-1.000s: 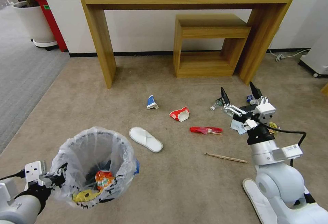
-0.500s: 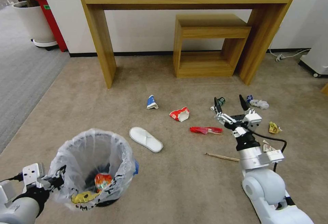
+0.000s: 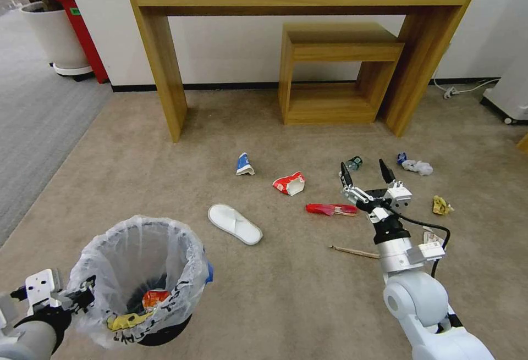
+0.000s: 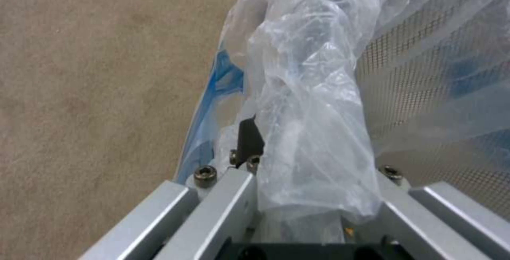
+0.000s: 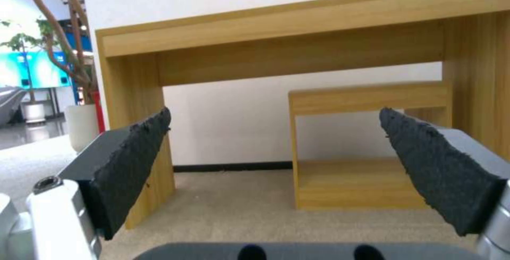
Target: Pick up the trash bin and place the garbage on the floor into it.
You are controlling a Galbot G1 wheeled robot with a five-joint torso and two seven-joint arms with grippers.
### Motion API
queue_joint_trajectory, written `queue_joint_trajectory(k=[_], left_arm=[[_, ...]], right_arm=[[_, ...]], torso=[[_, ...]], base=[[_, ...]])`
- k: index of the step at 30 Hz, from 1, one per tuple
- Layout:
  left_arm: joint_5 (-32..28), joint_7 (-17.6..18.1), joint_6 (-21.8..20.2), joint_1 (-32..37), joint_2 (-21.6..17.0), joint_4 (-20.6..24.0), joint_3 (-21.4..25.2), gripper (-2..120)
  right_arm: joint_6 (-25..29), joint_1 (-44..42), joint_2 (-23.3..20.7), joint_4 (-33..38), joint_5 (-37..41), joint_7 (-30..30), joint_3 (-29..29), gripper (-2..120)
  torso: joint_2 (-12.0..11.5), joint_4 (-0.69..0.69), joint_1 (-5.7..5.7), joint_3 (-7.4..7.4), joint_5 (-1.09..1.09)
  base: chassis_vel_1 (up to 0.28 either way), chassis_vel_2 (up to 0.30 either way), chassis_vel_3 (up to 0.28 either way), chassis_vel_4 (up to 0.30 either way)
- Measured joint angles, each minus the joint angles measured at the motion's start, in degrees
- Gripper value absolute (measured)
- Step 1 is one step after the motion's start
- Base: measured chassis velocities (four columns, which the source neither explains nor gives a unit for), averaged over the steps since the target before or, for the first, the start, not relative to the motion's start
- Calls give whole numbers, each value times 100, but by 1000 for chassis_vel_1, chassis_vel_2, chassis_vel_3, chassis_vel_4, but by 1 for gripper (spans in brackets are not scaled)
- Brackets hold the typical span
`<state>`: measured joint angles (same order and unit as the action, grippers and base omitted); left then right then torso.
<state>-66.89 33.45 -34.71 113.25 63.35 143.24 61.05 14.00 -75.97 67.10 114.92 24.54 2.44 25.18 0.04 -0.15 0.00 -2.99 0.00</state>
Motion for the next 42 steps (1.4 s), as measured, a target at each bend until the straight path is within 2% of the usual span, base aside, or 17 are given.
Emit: queue_joint_trajectory(k=[7, 21, 25, 32, 42], left_arm=[[165, -113, 6, 1, 27, 0, -41, 1], [145, 9, 6, 34, 75, 0, -80, 1], [142, 10, 7, 40, 85, 0, -76, 1], [262, -26, 10, 83, 154, 0, -125, 1], [376, -95, 19, 103, 232, 0, -144, 1]], right_arm=[[20, 16, 18, -76, 66, 64, -46, 100], [86, -24, 95, -25, -29, -57, -131, 100], [323, -71, 204, -48, -209, -6, -119, 100], [1232, -428, 102, 42, -931, 487, 149, 100], [1709, -1243, 112, 572, -1591, 810, 622, 100]], torso=[[0, 0, 0, 0, 0], [0, 0, 0, 0, 0], [0, 0, 0, 0, 0], [0, -1, 0, 0, 0], [0, 0, 0, 0, 0]], base=[[0, 0, 0, 0], [0, 0, 0, 0], [0, 0, 0, 0], [0, 0, 0, 0], [0, 0, 0, 0]])
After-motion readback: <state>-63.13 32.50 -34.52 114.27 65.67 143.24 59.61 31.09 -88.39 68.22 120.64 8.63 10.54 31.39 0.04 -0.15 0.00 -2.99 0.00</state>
